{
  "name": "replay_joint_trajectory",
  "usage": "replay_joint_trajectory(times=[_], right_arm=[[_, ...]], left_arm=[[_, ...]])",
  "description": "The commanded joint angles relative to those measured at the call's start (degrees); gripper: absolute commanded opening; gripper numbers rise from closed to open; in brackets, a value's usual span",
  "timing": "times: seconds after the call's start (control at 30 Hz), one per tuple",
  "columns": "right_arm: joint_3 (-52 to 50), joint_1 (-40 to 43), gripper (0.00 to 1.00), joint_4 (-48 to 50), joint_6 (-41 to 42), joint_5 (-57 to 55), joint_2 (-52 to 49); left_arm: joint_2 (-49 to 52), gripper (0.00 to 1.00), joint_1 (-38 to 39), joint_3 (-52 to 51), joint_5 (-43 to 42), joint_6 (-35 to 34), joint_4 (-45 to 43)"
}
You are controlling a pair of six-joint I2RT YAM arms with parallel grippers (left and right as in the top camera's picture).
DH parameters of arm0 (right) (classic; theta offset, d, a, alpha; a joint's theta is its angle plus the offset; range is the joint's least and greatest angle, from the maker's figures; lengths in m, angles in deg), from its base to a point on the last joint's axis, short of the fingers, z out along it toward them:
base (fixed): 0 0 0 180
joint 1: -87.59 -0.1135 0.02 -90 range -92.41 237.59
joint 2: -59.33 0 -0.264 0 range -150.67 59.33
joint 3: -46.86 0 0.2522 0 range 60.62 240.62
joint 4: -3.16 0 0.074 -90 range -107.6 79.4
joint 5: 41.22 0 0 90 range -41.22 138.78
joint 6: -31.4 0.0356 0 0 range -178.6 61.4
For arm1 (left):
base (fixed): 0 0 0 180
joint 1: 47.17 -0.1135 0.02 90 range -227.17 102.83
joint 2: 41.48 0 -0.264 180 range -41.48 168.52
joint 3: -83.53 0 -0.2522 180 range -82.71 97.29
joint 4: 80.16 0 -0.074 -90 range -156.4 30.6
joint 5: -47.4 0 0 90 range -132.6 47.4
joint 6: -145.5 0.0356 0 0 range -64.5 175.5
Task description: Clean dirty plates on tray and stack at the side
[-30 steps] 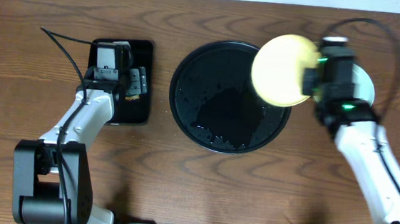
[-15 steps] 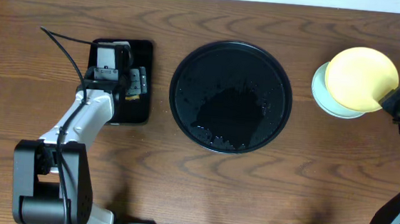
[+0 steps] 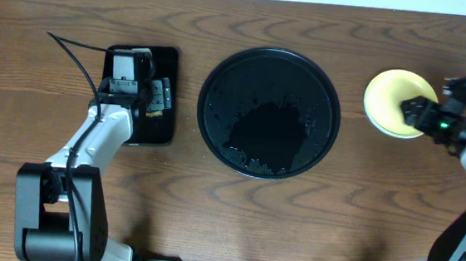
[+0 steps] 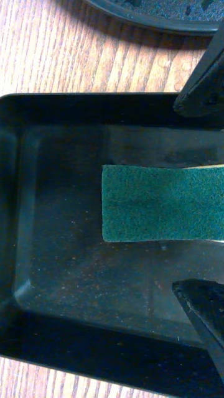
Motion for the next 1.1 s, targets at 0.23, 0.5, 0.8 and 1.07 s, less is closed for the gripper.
replay_joint_trajectory(times=[0.23, 0.5, 0.8, 1.07], right_arm=[[0.33, -27.36, 0.85, -3.78, -10.88, -18.67, -0.39], [0.31, -32.37, 0.99, -4.52, -10.82, -25.09, -0.39], [0.31, -32.37, 0.99, -4.50, -10.80, -25.09, -0.39], [0.28, -32.35, 0.99, -4.48, -10.82, -25.07, -0.39]], left_arm=[[0.42, 0.84, -0.33, -0.04, 0.72, 0.15, 0.11], [0.42, 0.84, -0.33, -0.02, 0.72, 0.15, 0.11], [0.42, 0.84, -0.33, -0.02, 0.72, 0.15, 0.11], [0.42, 0.84, -0.33, -0.04, 0.72, 0.13, 0.13]])
